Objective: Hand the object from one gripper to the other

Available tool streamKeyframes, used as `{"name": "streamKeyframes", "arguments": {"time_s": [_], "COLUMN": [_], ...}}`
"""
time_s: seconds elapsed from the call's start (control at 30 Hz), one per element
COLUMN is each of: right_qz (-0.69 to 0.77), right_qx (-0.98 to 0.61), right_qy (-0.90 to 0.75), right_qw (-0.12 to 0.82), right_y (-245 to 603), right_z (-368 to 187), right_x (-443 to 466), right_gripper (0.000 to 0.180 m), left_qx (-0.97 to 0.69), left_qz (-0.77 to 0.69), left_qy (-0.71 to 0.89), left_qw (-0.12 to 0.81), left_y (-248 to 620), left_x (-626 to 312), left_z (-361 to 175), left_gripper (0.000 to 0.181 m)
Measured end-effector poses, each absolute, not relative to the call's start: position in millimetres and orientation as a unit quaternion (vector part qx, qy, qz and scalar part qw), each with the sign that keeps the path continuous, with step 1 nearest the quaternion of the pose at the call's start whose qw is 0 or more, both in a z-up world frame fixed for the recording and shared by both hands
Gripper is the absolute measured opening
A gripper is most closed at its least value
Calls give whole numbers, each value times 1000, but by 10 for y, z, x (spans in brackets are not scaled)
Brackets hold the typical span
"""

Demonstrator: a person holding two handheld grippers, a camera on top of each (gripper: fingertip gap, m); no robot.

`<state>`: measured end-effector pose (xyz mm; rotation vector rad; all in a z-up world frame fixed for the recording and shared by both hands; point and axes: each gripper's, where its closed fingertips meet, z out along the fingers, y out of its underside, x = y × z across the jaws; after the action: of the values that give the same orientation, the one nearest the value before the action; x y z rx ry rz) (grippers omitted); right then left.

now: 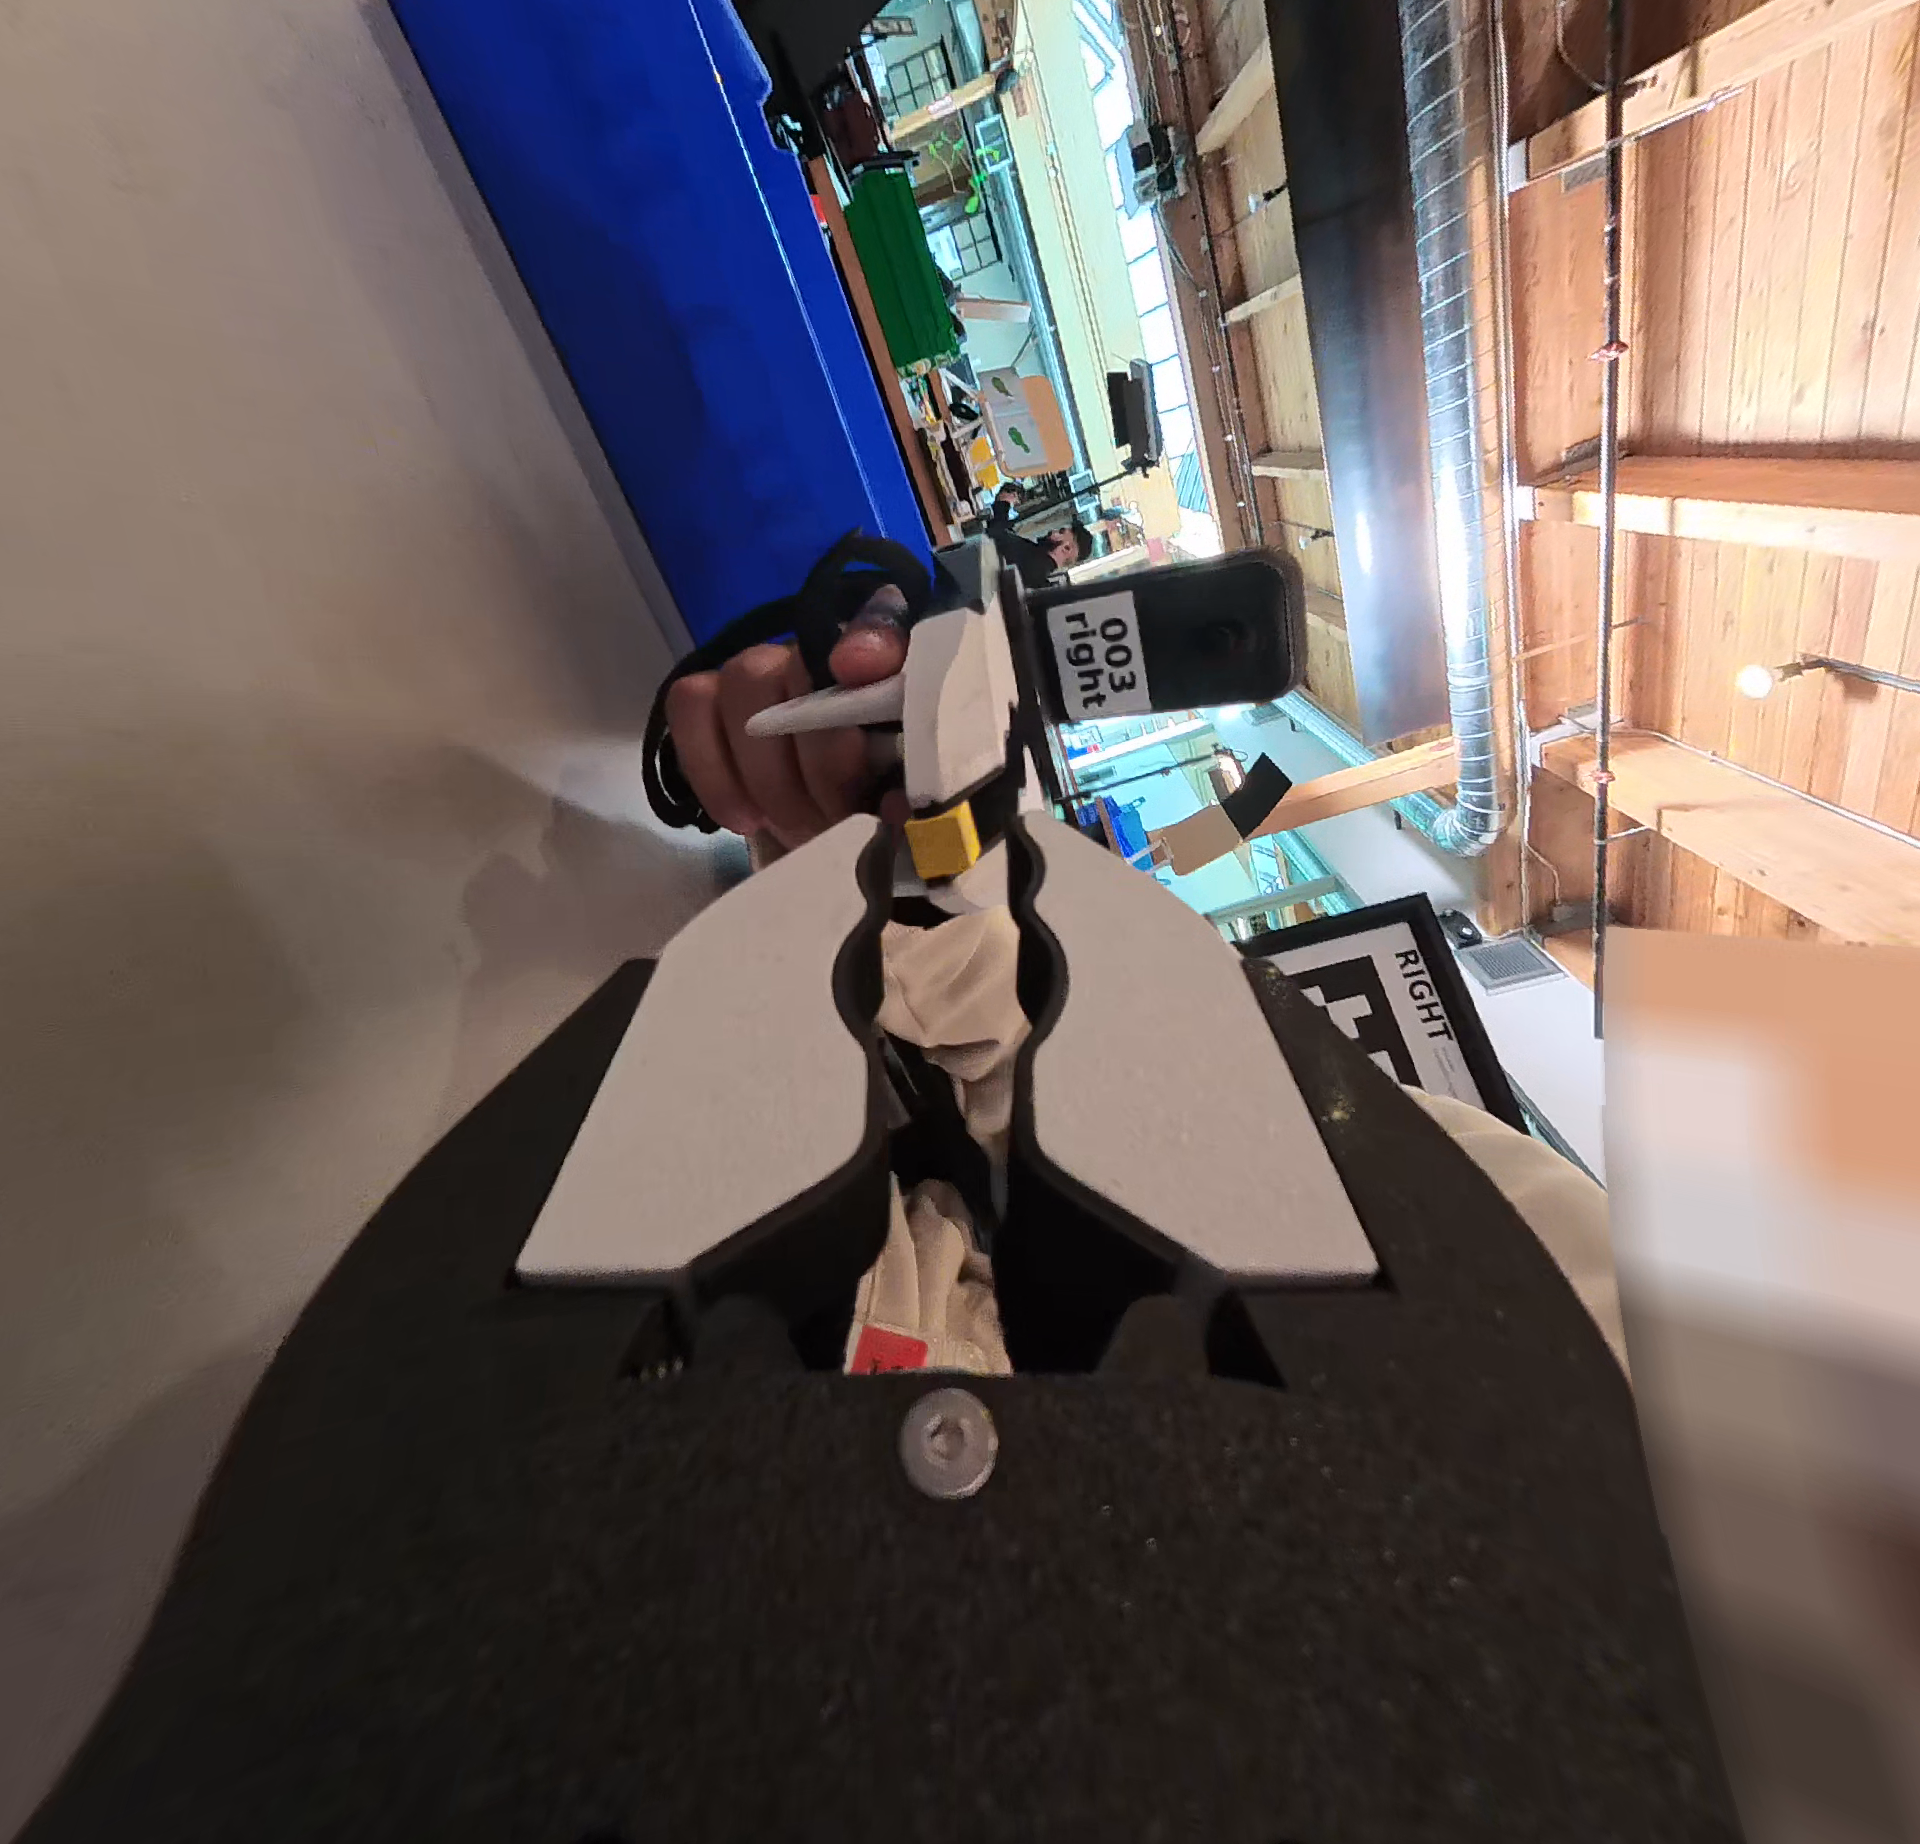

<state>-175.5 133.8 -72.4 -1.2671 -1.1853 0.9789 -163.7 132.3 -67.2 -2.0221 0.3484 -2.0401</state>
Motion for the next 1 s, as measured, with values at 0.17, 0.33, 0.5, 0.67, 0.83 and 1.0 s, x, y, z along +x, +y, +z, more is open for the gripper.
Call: {"name": "streamKeyframes", "arguments": {"time_s": [0.17, 0.33, 0.5, 0.67, 0.83, 1.0], "right_qz": [402, 410, 463, 508, 502, 511], "right_qx": [-530, -531, -509, -482, -470, -467], "right_qy": [-511, -518, -546, -565, -590, -580], "right_qw": [544, 530, 478, 437, 423, 428], "right_y": [1308, 1256, 1034, 836, 725, 748], "right_z": [-748, -769, -695, -565, -573, -516], "right_x": [-1786, -1811, -1801, -1825, -1835, -1776], "right_gripper": [11, 12, 22, 26, 23, 20], "left_qx": [-697, -690, -645, -603, -574, -576], "left_qz": [-697, -705, -728, -703, -690, -678], "left_qy": [135, 150, 231, 354, 398, 408], "left_qw": [101, 65, -28, -131, -191, -205], "left_y": [1266, 1217, 982, 654, 600, 610], "left_x": [-1624, -1666, -1784, -1855, -1810, -1765], "left_z": [-724, -732, -577, -545, -520, -531], "left_gripper": [12, 10, 10, 10, 10, 10]}}
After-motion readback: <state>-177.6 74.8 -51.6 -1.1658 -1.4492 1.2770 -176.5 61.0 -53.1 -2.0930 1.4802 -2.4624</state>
